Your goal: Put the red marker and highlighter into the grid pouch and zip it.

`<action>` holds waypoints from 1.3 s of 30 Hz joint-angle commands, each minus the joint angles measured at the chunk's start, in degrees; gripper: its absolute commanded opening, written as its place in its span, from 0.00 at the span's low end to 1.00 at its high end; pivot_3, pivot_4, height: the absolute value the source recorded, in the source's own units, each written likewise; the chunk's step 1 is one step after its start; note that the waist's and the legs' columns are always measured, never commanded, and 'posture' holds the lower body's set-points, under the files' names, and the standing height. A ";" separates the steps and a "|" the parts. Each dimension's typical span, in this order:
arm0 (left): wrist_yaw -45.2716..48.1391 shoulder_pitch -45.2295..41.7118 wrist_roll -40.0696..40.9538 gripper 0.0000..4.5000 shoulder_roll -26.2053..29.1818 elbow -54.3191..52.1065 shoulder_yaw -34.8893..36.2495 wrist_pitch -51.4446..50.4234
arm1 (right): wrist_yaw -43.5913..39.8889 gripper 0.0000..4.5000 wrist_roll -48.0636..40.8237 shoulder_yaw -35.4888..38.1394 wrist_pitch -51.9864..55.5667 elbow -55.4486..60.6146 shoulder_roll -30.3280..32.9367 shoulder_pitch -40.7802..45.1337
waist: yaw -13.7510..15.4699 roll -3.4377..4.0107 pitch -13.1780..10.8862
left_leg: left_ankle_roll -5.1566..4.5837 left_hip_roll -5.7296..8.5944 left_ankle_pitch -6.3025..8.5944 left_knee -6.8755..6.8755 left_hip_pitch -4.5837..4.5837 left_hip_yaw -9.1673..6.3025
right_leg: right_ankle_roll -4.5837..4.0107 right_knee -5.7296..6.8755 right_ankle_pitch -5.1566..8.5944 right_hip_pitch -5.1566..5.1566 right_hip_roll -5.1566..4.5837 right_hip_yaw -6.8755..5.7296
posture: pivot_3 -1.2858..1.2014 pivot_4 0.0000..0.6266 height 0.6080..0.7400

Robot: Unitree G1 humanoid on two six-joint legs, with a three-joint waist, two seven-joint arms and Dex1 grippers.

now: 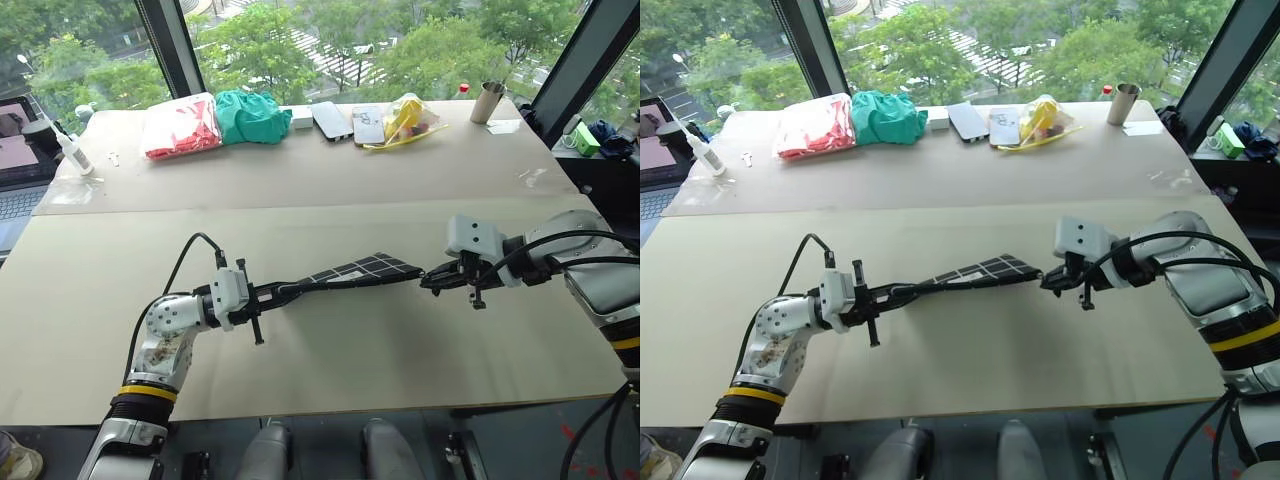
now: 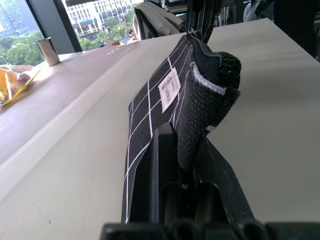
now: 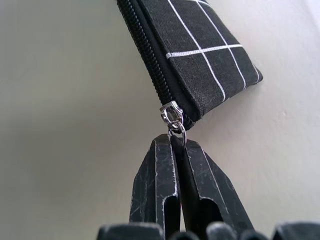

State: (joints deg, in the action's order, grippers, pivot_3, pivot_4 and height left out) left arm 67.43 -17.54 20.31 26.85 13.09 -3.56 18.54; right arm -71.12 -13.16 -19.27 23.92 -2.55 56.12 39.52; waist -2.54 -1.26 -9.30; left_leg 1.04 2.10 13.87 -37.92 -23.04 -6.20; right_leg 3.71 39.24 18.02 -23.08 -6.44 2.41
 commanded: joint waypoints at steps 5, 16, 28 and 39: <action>-0.10 0.89 0.08 0.00 1.45 0.42 2.52 1.22 | 0.06 0.49 -1.58 4.88 3.95 3.75 -1.36 -4.22 | 0.35 0.00 0.00 | 0.00 0.01 0.00 0.00 -0.04 -0.04 | 0.00 -0.01 0.00 -0.02 -0.01 -0.02 | 0.52 0.24 1.00; 12.91 -1.10 1.32 0.00 4.14 3.00 0.58 8.23 | 1.03 0.64 6.02 10.69 -7.42 -12.44 6.21 -7.78 | 0.73 0.00 0.00 | 0.00 0.04 0.00 -0.05 -0.02 0.00 | 0.01 -0.03 -0.01 0.02 -0.03 -0.01 | 0.52 0.24 1.00; 25.07 -19.51 5.35 0.00 5.80 25.53 -11.97 30.09 | -0.04 0.64 -1.17 19.70 -9.43 9.84 7.55 -31.15 | 0.70 0.00 -0.01 | -0.06 0.01 0.03 -0.16 0.00 -0.01 | 0.01 0.00 -0.01 0.20 0.01 -0.09 | 0.52 0.24 1.00; 25.07 -24.18 8.01 0.00 5.88 36.86 -20.77 43.78 | 9.16 0.64 -33.20 40.02 15.89 30.87 1.85 -28.91 | 0.83 -0.02 -0.02 | -0.20 0.01 0.12 -0.26 0.20 -0.19 | 0.02 -0.25 -0.01 0.70 0.03 -0.23 | 0.52 0.24 1.00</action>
State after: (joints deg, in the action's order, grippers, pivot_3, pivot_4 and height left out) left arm 92.24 -40.62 26.77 32.34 49.49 -23.78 60.29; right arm -63.48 -42.11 17.39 37.02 25.95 58.34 10.53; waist -1.71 -1.28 -9.32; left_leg 0.84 2.12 13.98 -38.22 -22.83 -6.40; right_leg 3.74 38.98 18.01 -22.36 -6.41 2.18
